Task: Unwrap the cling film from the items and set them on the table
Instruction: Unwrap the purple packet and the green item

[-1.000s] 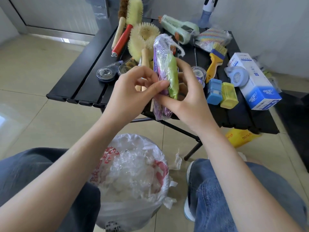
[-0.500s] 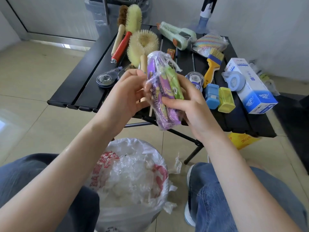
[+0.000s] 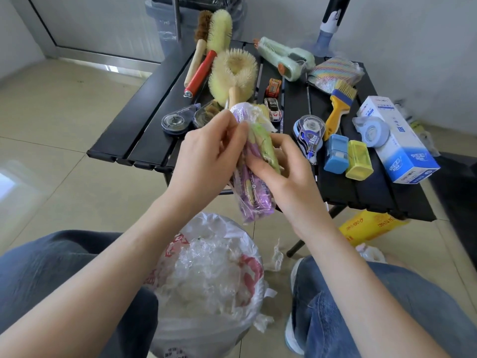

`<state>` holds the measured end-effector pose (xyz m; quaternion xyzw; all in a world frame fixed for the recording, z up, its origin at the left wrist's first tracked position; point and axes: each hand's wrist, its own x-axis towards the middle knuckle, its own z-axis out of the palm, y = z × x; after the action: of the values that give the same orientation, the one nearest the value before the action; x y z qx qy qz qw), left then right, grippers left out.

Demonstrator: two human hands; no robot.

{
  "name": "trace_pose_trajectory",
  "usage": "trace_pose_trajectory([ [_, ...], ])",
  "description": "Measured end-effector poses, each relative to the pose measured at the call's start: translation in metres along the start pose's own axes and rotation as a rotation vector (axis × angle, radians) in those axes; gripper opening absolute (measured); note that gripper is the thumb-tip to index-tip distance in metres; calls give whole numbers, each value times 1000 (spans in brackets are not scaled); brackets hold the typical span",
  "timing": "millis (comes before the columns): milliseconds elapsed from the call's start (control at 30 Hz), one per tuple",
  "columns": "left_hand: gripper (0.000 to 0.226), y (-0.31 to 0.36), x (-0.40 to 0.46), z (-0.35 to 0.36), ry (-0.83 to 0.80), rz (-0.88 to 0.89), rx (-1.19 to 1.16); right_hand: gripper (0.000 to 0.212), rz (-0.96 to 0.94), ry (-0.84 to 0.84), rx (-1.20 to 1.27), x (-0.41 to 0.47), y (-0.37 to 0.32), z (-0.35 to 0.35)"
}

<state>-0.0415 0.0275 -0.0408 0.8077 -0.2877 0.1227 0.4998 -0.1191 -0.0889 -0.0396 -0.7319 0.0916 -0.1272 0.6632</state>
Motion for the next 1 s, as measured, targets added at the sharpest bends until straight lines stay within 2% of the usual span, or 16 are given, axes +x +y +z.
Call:
trace_pose_trajectory([
  [67,31,-2,2,-3,34,-4,2,18,-40,27,-55,1,-2,-2],
  [200,28,-2,2,-2,107,-177,-147,16,-38,21,-60,0,-3,-1],
  [267,26,-2,1,0,103,-210,-163,17,-43,28,-76,1,-2,-1],
  [433,2,0,-4,1,42,48,-16,17,-40,38,-99,3,0,-8],
  [567,8,-4,-5,5,1,116,25,13,22,3,-100,5,0,-14],
  [633,9,-4,-6,6,-9,163,32,17,21,-11,-98,3,-1,-12],
  [700,10,-1,-9,7,20,203,69,23,-10,-7,-89,0,-2,-7],
  [800,9,0,-9,4,70,242,84,16,-112,36,-142,-3,-6,-5],
  [1000,32,-4,-6,4,84,425,159,7,-150,64,-128,-1,-12,-10],
])
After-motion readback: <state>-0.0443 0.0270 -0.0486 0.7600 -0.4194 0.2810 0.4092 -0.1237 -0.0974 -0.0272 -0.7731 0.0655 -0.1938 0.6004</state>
